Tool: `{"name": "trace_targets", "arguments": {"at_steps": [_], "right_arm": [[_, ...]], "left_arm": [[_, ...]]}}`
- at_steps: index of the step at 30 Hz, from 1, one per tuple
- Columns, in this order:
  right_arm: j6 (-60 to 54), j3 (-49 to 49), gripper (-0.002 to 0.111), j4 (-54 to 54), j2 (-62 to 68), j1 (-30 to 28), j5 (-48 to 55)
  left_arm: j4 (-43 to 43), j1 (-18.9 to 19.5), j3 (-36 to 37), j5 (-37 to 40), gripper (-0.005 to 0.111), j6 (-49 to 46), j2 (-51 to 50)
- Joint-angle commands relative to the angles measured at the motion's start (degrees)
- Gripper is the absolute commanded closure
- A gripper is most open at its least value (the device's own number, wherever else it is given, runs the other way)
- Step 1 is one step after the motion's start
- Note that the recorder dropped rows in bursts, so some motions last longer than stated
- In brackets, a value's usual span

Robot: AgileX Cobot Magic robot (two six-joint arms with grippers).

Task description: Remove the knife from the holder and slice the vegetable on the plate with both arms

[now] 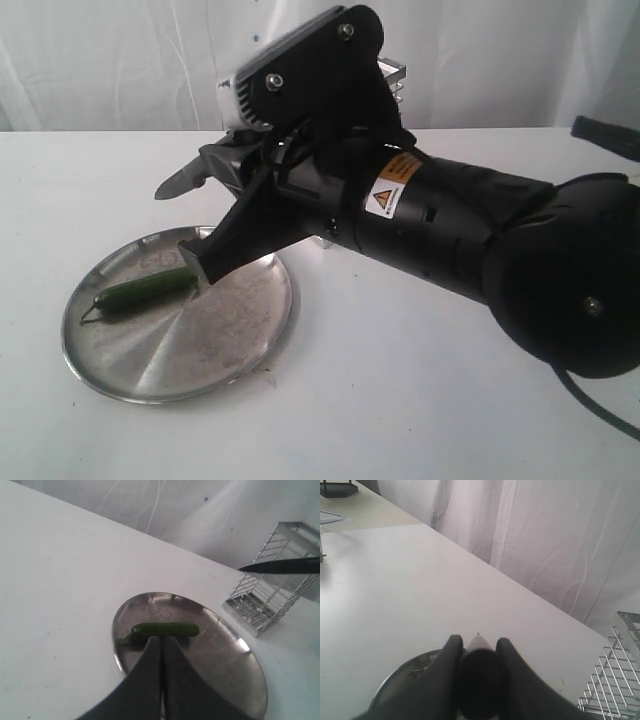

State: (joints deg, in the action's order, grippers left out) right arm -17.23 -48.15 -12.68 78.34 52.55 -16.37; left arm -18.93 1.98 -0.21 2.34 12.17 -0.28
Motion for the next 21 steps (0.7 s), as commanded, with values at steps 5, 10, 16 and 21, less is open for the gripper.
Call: {"name": "trace_targets", "arguments": {"at_steps": [5, 10, 16, 21], "right_arm": [[1.1, -0.9, 0.096, 0.1, -2.9, 0.2, -1.1], [3.6, -1.4, 0.096, 0.1, -6.9, 0.6, 0.0], [10.1, -1.4, 0.096, 0.1, -12.0, 0.6, 3.2], [10.1, -1.4, 0.096, 0.9, -14.1, 2.3, 3.4]], "left_arm": [[-7.7, -1.1, 0.1, 2.6, 0.107, 3.3, 0.3], [-18.1, -5.7, -5.3, 8.5, 0.107, -15.3, 0.3], [-53.3, -7.2, -3.9, 9.7, 0.107, -50.7, -6.9], [-81.0, -7.2, -4.5, 15.2, 0.107, -91.8, -15.7]]}}
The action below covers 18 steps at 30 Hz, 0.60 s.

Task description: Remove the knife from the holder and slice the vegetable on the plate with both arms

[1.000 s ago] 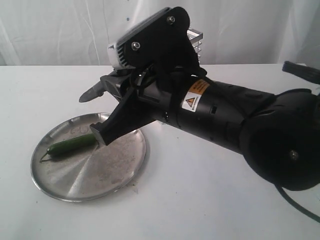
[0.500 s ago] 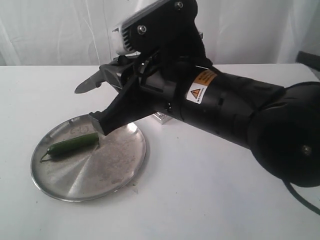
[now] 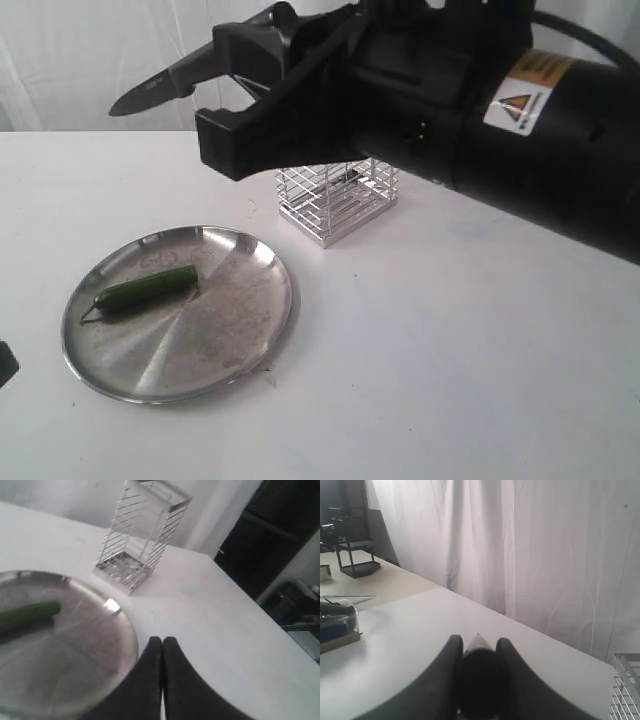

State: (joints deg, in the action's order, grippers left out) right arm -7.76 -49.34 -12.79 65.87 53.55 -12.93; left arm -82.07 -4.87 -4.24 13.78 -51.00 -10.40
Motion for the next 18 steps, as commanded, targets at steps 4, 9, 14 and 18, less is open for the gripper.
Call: {"name": "trace_targets", "arguments": {"at_steps": [4, 9, 14, 18], "right_arm": [[0.6, -0.2, 0.096, 1.0, -1.9, 2.3, 0.0], [0.6, -0.2, 0.096, 0.9, -2.0, 2.6, -0.1], [0.6, -0.2, 0.096, 0.9, -2.4, 2.6, -0.9], [0.5, -0.2, 0.096, 0.9, -2.7, 2.6, -5.3]], "left_arm": [[-17.9, -0.4, -6.5, 3.3, 0.107, -36.8, -13.3], [-17.9, -0.4, -17.4, -0.1, 0.107, -43.3, -21.7], [-17.9, -0.4, -29.1, -4.2, 0.107, -55.1, -29.7], [-17.9, -0.4, -34.0, -5.1, 0.107, -52.6, -34.2]]}}
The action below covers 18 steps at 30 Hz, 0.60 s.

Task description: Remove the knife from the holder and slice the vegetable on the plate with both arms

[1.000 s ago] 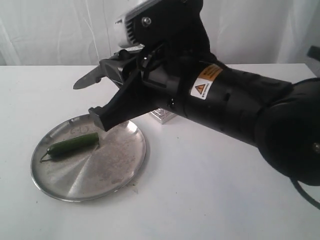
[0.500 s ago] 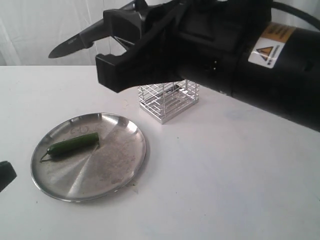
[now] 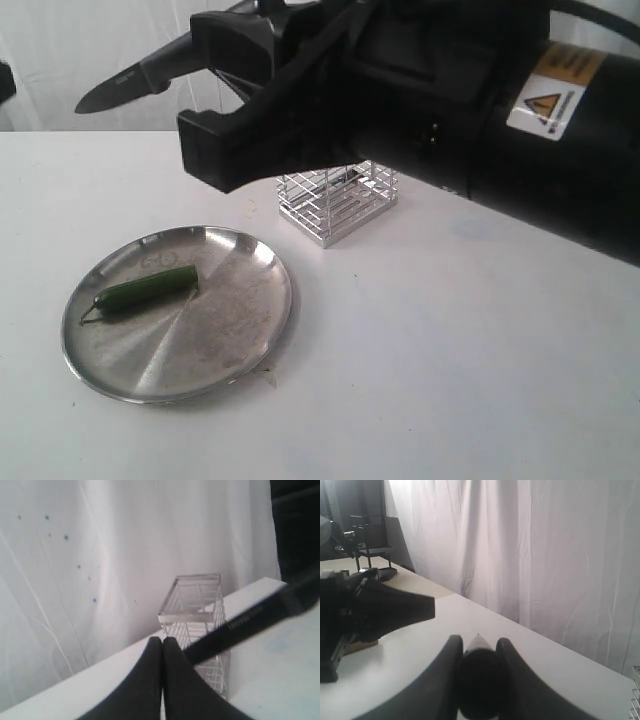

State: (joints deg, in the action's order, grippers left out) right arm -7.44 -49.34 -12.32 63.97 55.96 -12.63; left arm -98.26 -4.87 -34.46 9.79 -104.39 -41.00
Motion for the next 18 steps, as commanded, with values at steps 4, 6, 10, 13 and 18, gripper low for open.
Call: {"name": "trace_targets", "arguments": {"at_steps": [4, 6, 10, 13, 18], "right_arm": [[0.2, -0.8, 0.096, 0.5, -0.9, 0.2, -8.3], [0.1, -1.2, 0.096, 0.5, -0.9, 0.2, -7.5], [0.1, -1.4, 0.096, 0.4, -0.9, 0.2, -7.1], [0.1, -1.4, 0.096, 0.4, -0.5, 0.2, -6.4], [0.1, -1.4, 0.096, 0.2, 1.0, 0.2, -5.5]], "left_arm": [[-1.7, -0.4, 0.2, 5.7, 0.101, 9.2, -9.3], [-1.7, -0.4, 1.8, 12.1, 0.096, 9.1, -12.9], [-1.7, -0.4, 3.5, 12.1, 0.085, 9.1, -20.0], [-1.7, -0.4, 2.7, 11.9, 0.081, 8.2, -23.7], [-1.7, -0.4, -0.6, 12.3, 0.081, 8.5, -25.6]]}}
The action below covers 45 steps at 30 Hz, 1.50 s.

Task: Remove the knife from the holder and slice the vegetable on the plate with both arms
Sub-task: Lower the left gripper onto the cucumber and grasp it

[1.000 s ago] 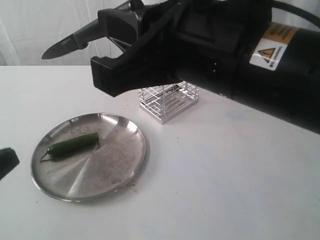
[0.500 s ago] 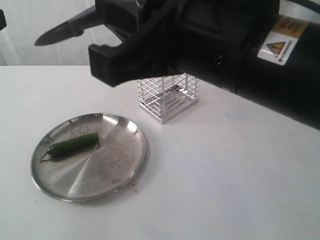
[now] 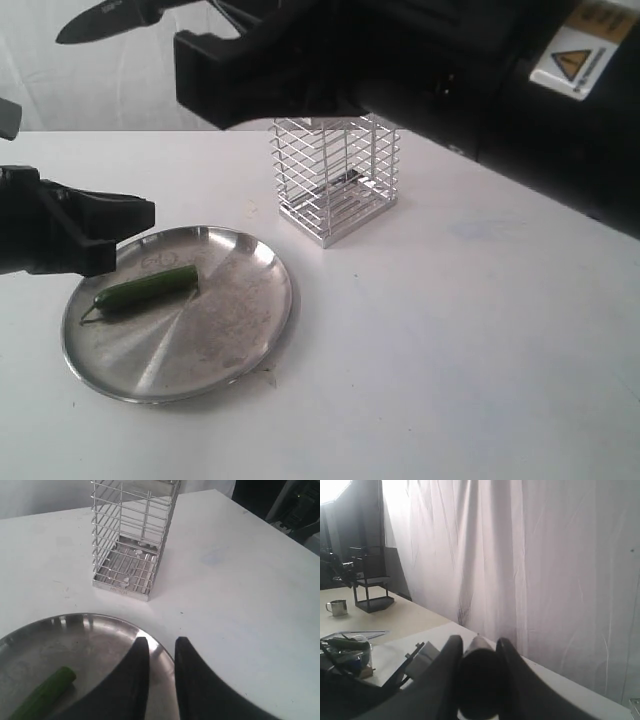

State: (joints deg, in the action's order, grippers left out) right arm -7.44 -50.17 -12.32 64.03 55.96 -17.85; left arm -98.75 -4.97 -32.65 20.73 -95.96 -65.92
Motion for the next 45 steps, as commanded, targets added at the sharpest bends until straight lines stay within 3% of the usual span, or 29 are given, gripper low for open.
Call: {"name": "trace_targets", "arguments": {"at_steps": [1, 10, 26, 45], "right_arm": [[0.1, -0.5, 0.096, 0.2, 1.2, 0.2, -0.1], [0.1, -0.5, 0.096, -1.0, 2.7, 0.2, 0.6], [2.1, -0.5, 0.096, -1.0, 5.3, 0.2, 13.2], [2.0, -0.5, 0.096, -1.0, 6.1, 0.2, 19.9]], "left_arm": [[-1.2, -0.3, -3.3, 1.3, 0.081, 0.0, -0.8], [-1.2, -0.3, -8.0, 0.9, 0.081, 0.0, -0.9], [-1.2, -0.3, -8.0, 2.2, 0.081, 0.3, -0.9], [-1.2, -0.3, -8.0, 3.5, 0.081, 1.4, -0.8]]}}
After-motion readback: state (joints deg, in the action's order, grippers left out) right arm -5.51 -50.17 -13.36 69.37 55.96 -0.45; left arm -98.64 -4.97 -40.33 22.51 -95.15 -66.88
